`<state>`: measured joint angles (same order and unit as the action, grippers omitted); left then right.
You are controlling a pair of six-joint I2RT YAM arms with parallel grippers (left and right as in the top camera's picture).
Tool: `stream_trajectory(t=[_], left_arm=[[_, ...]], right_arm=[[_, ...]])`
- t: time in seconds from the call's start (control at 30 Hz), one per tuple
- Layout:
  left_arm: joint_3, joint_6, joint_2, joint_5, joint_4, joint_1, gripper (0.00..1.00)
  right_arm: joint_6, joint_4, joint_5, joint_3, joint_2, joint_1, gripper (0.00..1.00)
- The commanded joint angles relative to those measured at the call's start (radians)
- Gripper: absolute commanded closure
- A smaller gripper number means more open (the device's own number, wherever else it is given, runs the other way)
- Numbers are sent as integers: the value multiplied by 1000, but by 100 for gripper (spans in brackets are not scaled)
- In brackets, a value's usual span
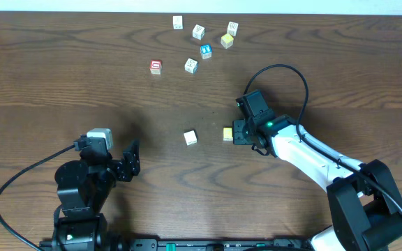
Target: Lift 4 blocks
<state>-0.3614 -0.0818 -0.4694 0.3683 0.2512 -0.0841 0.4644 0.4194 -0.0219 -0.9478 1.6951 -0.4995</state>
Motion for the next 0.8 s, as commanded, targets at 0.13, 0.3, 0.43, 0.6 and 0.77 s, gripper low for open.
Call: stream_trajectory(t=[0.13,0.3,0.43,0.6,0.77], left_arm=[[-16,-5,1,13,-1,-5,23],[-16,-5,1,13,-1,-5,23],[-16,-5,1,13,-1,-5,23],[-16,-5,1,13,-1,-5,23],[-16,-5,1,13,-1,-5,24]], right_arm=[[14,0,-2,2,0,-15,69],[14,0,-2,2,0,-15,60],[14,0,-3,2,0,-15,60],[14,-10,-21,-3,-2,-14,59],[13,68,-66,-49,-51,2,59]])
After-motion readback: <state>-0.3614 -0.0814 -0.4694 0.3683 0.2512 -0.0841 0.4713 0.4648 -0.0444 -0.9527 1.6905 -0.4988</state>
